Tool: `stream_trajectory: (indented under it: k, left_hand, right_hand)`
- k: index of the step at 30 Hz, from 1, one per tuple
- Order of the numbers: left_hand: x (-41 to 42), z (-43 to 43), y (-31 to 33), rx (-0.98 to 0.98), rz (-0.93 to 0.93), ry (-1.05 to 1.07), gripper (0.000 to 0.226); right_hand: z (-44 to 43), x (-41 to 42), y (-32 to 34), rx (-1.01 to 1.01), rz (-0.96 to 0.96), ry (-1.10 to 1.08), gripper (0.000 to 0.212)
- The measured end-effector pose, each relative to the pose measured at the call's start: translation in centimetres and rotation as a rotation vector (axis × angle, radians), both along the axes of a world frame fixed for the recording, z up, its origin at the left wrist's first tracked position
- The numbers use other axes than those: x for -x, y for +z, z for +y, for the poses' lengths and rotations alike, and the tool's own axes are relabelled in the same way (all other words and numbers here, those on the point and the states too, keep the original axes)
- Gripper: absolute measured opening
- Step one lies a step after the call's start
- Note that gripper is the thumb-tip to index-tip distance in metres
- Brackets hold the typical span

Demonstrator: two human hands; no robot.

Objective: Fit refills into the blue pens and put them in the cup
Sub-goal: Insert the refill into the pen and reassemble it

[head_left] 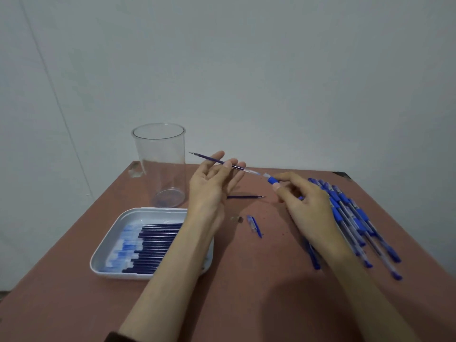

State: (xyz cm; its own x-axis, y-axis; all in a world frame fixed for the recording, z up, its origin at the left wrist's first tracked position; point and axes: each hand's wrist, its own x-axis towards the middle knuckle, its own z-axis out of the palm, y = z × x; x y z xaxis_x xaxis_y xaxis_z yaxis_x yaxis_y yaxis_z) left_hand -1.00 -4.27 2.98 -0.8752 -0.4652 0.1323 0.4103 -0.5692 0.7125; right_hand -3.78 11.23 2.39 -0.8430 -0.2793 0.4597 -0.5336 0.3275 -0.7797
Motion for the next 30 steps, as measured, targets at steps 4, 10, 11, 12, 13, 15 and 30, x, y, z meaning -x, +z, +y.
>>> stream_trajectory:
  k: [4, 10, 11, 12, 13, 15, 30]
  left_hand:
    - [-0.02, 0.14, -0.09, 0.072, 0.003, 0.007, 0.025]
    - [-0.11, 0.05, 0.09, 0.13, 0.026, 0.034, 0.026]
    - [-0.15, -0.02, 0.14, 0.131, 0.03, 0.035, 0.026]
    - [-0.17, -0.09, 0.18, 0.13, 0.03, 0.031, 0.026]
    - [-0.2, -0.11, 0.19, 0.127, 0.027, 0.025, 0.027]
    - [-0.19, -0.1, 0.16, 0.133, 0.02, 0.019, 0.028]
    - [-0.26, 0.25, -0.29, 0.251, -0.008, 0.017, 0.024]
  right_hand:
    - [-0.04, -0.08, -0.07, -0.007, 0.003, 0.005, 0.022]
    - [0.0, -0.25, 0.09, 0.003, 0.002, 0.01, 0.029]
    - [0.02, -0.24, 0.09, 0.006, -0.002, 0.01, 0.029]
    - [0.03, -0.24, 0.1, 0.007, -0.002, 0.009, 0.03]
    - [0.04, -0.24, 0.1, 0.005, 0.002, 0.006, 0.03]
    - [-0.02, -0.24, 0.09, -0.006, 0.014, 0.003, 0.03]
    - [0.03, 0.03, -0.48, -0.045, 0.092, -0.069, 0.018]
